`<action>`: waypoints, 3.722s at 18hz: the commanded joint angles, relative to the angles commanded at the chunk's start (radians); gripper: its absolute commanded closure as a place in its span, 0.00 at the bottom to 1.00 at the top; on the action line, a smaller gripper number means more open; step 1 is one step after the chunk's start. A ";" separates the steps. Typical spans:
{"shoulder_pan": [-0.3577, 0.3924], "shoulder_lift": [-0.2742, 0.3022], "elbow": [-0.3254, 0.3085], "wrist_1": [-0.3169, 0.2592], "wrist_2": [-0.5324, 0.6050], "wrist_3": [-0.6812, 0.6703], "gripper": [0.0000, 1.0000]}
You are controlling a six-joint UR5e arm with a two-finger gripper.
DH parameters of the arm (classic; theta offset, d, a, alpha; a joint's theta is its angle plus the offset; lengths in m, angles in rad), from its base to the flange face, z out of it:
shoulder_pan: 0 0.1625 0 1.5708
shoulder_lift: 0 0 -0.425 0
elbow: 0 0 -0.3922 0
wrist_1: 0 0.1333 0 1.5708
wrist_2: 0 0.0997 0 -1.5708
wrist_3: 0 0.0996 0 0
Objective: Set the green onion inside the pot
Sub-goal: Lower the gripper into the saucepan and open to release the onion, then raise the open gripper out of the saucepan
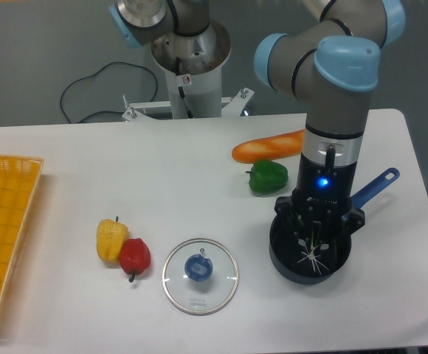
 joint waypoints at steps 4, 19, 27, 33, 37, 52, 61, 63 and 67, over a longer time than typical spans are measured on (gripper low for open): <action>0.000 -0.005 -0.003 0.000 0.000 0.003 0.85; -0.017 -0.026 -0.014 0.002 0.008 0.087 0.82; -0.017 -0.034 -0.043 0.000 0.032 0.121 0.81; -0.017 -0.038 -0.046 0.000 0.038 0.121 0.81; -0.017 -0.044 -0.049 0.002 0.038 0.121 0.81; -0.017 -0.041 -0.063 0.000 0.038 0.161 0.17; -0.021 -0.019 -0.133 -0.002 0.037 0.164 0.00; -0.041 -0.002 -0.182 0.000 0.038 0.166 0.00; -0.055 0.024 -0.224 -0.006 0.095 0.173 0.00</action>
